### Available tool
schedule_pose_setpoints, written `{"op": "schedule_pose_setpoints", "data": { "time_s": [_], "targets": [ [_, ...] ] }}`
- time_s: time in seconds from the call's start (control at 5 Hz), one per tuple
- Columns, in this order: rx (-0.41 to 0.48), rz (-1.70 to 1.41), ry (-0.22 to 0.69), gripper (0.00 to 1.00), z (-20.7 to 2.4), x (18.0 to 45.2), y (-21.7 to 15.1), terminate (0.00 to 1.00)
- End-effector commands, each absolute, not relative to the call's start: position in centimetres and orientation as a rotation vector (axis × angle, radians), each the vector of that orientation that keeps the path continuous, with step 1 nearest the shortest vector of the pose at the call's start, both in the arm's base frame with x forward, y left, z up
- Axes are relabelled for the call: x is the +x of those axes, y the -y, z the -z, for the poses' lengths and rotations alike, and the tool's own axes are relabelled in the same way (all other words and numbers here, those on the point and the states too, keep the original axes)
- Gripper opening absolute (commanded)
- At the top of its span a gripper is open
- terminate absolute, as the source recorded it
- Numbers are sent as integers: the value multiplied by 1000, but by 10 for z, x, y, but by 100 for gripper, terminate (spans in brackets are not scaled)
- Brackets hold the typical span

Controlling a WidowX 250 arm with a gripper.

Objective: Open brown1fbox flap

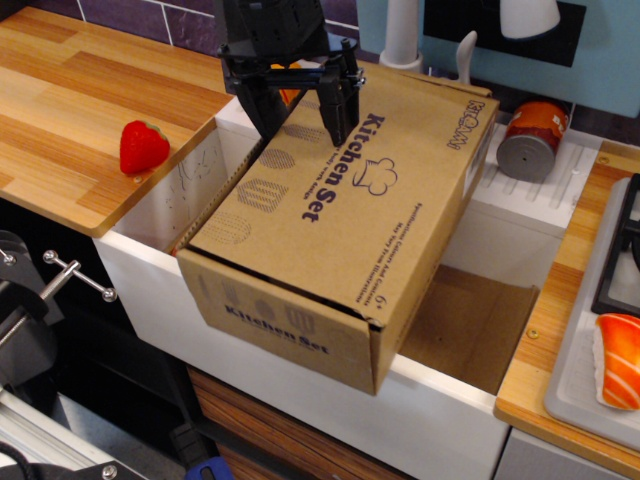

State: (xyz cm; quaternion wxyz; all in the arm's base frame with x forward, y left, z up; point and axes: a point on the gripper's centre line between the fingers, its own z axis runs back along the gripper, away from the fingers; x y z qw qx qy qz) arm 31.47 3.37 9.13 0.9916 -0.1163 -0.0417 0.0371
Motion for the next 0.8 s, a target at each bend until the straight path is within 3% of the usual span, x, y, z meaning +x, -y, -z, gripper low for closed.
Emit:
{"op": "schedule_pose_setpoints", "data": {
  "time_s": [0.0, 0.2, 0.6],
  "targets": [
    [-215, -73, 175, 100, -133, 313, 2, 0],
    [-119, -105, 189, 100, -151, 309, 32, 0],
    [131, -190, 231, 100, -164, 278, 79, 0]
  ]
}}
